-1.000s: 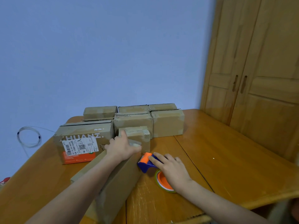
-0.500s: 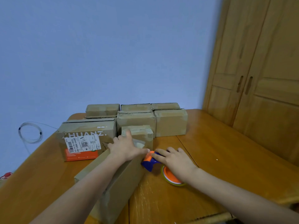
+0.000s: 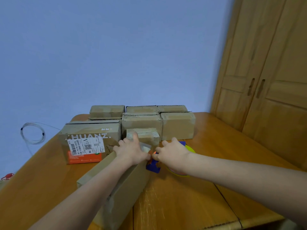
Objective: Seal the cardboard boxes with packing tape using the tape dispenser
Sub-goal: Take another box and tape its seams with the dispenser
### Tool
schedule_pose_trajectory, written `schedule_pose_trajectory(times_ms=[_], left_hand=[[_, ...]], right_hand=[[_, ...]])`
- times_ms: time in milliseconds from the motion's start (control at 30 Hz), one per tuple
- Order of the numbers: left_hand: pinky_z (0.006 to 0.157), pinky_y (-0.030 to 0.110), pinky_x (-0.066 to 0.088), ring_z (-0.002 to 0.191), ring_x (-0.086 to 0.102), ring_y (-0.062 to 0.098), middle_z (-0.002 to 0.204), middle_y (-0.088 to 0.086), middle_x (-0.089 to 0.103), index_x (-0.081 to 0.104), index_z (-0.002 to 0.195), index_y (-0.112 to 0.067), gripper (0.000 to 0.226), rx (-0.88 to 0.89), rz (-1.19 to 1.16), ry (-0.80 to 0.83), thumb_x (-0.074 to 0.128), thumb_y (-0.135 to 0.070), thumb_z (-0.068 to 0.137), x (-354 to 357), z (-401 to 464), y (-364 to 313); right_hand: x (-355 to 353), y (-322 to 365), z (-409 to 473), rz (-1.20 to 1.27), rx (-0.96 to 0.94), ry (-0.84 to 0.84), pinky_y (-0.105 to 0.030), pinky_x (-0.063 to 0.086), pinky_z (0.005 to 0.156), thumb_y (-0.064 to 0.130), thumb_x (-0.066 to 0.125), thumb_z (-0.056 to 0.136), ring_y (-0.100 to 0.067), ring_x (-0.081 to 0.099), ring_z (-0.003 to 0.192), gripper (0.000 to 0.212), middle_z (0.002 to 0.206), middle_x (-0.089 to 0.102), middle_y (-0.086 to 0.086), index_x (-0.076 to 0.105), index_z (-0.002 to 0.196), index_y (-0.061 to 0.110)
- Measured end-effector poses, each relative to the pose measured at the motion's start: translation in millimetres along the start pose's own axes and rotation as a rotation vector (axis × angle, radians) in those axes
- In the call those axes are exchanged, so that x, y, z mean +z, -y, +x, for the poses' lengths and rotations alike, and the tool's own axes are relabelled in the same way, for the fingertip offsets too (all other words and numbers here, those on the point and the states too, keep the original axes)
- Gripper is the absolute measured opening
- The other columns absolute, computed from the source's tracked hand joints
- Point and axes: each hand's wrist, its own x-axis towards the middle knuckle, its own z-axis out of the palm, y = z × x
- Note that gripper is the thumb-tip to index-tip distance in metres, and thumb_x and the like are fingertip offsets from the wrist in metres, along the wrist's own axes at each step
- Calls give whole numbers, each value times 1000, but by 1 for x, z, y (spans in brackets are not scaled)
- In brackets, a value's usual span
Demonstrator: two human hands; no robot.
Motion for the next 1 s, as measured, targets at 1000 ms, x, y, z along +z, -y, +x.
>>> schedule_pose_trajectory(times_ms=[1000], left_hand=[[118,54,-1,148,7,28,161,10,11,-12,152,-26,117,472,-22,196,72,-52,75,-11,6,30]], right_hand=[[119,-11,5,1180,554,231,-28,44,90,5,66,83,-25,54,117,53,129,58,-11,50,134,7]])
